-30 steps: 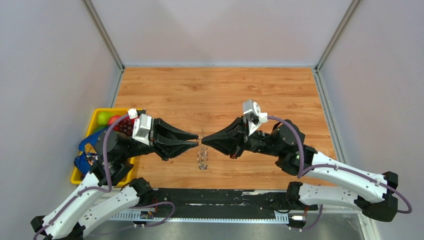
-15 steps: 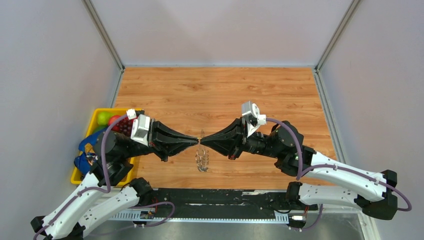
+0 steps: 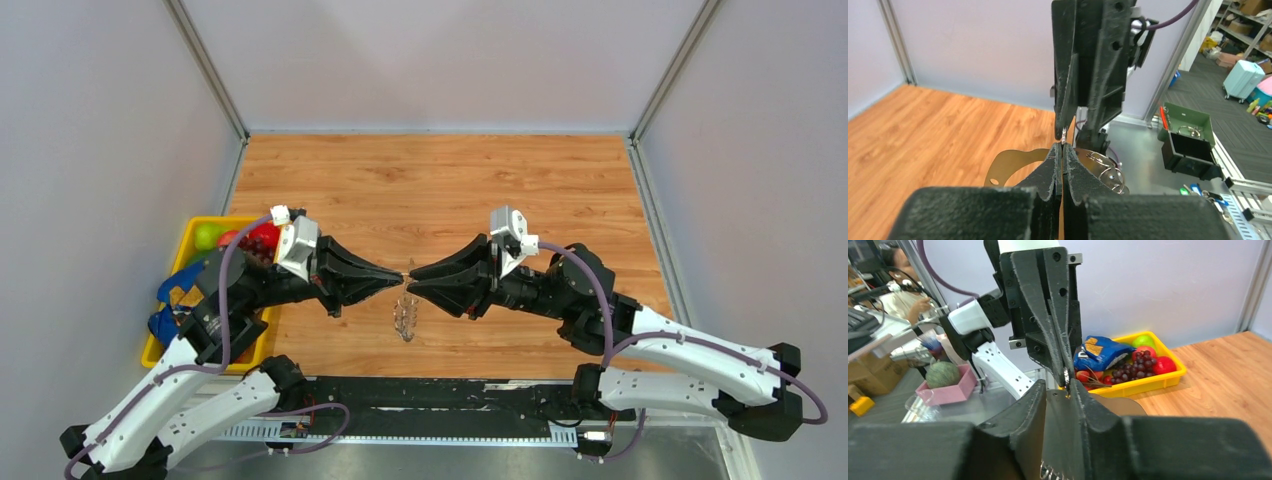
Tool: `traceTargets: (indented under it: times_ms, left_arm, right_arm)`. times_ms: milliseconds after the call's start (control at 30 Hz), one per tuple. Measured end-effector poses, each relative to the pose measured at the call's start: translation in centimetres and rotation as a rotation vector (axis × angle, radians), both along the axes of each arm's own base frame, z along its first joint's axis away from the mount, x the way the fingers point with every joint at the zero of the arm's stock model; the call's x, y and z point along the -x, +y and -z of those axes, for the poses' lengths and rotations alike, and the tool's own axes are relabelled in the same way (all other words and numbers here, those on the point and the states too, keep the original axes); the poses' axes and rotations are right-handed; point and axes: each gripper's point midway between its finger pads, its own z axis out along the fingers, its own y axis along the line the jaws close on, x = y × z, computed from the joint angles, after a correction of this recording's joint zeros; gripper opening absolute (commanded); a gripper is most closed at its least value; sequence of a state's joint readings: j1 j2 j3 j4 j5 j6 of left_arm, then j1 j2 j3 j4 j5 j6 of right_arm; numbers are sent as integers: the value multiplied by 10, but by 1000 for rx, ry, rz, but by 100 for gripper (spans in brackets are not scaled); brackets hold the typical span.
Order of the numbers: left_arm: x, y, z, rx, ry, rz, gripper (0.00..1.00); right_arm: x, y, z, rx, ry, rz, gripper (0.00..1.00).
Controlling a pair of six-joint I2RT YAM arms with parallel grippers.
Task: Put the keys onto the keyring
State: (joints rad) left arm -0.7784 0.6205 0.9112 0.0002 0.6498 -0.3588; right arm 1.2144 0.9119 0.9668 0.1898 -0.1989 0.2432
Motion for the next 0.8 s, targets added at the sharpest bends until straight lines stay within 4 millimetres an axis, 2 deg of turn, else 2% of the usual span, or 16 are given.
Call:
traceTargets:
  times_ms: [167,300,433,533,633,800]
  left_arm:
    - [-9,-6,15,-97,56,-10,0]
    - [-11,-7,27,-176,83,-12,0]
    - [-9,-7,37,-247,98,12,0]
    - [-6,-7,42,-294,102,36,0]
    - [-2,-6,50,-342,110,60,0]
    - [5,-3,58,-405,125,102,0]
  right_arm:
    - [1,-10,1,68,-48,17,46]
    - [2,-25,-7,118,-105,38,50]
    - [2,-35,-12,184,-166,53,51]
    - [0,-35,-9,249,-197,55,50]
    - [-2,-31,2,328,-218,41,50]
    - [-4,-26,40,482,-244,6,50]
